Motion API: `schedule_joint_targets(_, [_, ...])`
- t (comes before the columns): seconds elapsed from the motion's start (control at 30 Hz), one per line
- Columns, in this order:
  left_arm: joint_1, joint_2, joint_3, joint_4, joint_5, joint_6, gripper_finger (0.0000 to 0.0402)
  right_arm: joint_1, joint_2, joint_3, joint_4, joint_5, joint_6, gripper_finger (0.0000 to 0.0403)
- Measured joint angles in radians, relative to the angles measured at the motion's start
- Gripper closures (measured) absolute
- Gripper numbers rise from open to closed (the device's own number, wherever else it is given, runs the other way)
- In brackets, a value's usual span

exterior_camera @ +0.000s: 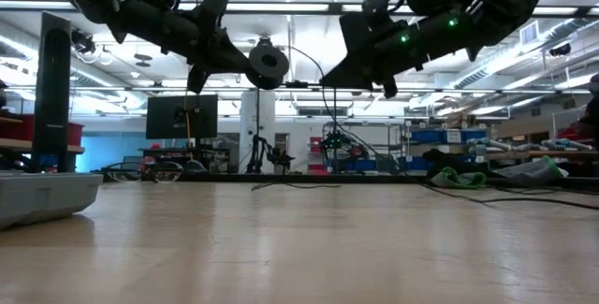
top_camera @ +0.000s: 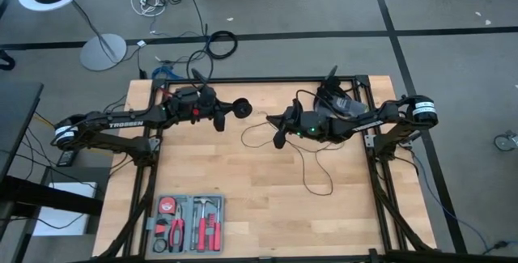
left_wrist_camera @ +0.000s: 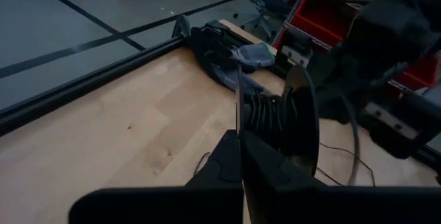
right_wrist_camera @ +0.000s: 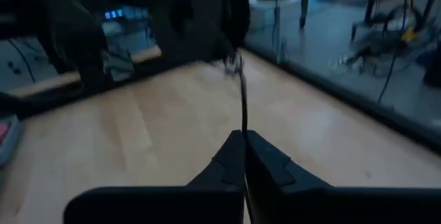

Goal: Coil cords
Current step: Coil the black wire onto the black spool

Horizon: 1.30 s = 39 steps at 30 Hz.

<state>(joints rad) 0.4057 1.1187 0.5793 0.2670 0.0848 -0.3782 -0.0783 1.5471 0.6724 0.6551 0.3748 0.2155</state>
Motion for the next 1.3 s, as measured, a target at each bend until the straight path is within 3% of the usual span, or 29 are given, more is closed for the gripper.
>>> schedule_joint_targets(0.27, [0.000, 0.000, 0.000, 0.001, 0.067, -0.019, 0.0401, -0.034, 0.000, 0.000, -0.055, 0.087, 0.071, 0.0402])
schedule_joint_targets(0.37, [0.000, 0.000, 0.000, -0.002, 0.062, -0.018, 0.0401, -0.034, 0.000, 0.000, -0.042, 0.043, 0.074, 0.0402])
schedule_joint_targets(0.57, [0.000, 0.000, 0.000, 0.011, -0.044, -0.003, 0.0401, -0.013, 0.003, 0.042, -0.070, -0.036, 0.079, 0.0403])
schedule_joint_targets(0.8, [0.000, 0.038, 0.001, 0.019, -0.058, -0.015, 0.0401, 0.000, 0.110, 0.298, -0.292, -0.097, -0.021, 0.0403])
schedule_joint_targets(1.0, [-0.001, 0.069, 0.001, -0.020, -0.024, -0.018, 0.0401, -0.015, 0.218, 0.542, -0.538, -0.088, -0.134, 0.0403])
schedule_joint_targets(1.3, [-0.001, 0.068, 0.001, -0.087, 0.032, 0.003, 0.0401, -0.083, 0.209, 0.651, -0.706, -0.072, -0.140, 0.0403])
